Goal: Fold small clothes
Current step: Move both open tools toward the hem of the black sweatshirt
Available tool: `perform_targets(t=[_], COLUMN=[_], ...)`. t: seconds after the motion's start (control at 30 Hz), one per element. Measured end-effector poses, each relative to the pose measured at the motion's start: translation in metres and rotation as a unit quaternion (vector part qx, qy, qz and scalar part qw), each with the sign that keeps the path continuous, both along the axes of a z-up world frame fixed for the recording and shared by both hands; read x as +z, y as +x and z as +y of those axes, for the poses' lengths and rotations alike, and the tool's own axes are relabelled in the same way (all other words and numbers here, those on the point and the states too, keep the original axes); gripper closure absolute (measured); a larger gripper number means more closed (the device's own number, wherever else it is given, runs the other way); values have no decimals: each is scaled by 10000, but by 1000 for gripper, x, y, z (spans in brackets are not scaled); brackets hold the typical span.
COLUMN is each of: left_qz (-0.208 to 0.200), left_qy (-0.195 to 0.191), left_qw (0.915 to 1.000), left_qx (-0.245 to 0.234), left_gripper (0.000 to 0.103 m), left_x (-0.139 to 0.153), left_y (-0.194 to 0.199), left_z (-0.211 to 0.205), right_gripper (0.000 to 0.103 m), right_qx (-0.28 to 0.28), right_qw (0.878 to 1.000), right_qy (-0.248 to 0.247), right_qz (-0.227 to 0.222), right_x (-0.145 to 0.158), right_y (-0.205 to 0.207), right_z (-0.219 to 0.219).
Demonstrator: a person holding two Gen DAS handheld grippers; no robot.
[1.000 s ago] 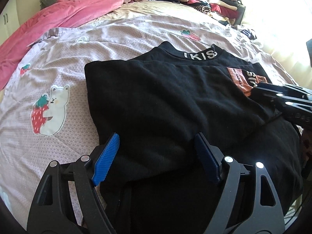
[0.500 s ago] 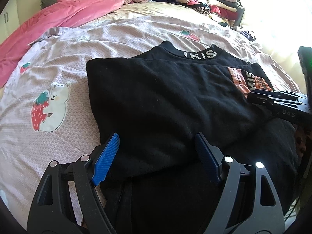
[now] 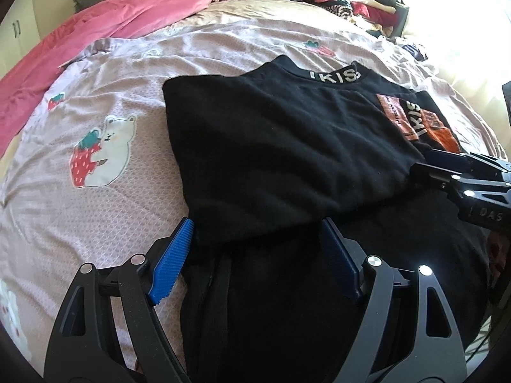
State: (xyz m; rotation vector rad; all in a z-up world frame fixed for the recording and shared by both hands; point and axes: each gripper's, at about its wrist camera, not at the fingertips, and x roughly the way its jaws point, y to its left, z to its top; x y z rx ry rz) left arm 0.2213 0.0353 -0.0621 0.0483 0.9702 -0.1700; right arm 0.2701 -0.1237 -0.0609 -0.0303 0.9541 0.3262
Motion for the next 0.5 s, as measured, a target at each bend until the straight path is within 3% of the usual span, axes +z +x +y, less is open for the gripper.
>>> perform_targets(t=[0.13, 0.37, 0.5], left_qz=[-113, -323, -440], left_qy=[-51, 59, 41], left_qw=[9999, 9994, 9989], left_qx=[34, 106, 157], left_gripper=[30, 13, 9], left_x=[11, 28, 37], left_y=[-8, -20, -26], left_z=[0, -2, 0], right_gripper=[38, 23, 13], right_qx=[-49, -268, -340], right_qw=[9998, 9988, 9976], right_qy=[96, 128, 167], right_qz=[-144, -397, -586], right_x=[11, 30, 41], right_y=[-11, -28, -38], right_z=[-6, -15, -21])
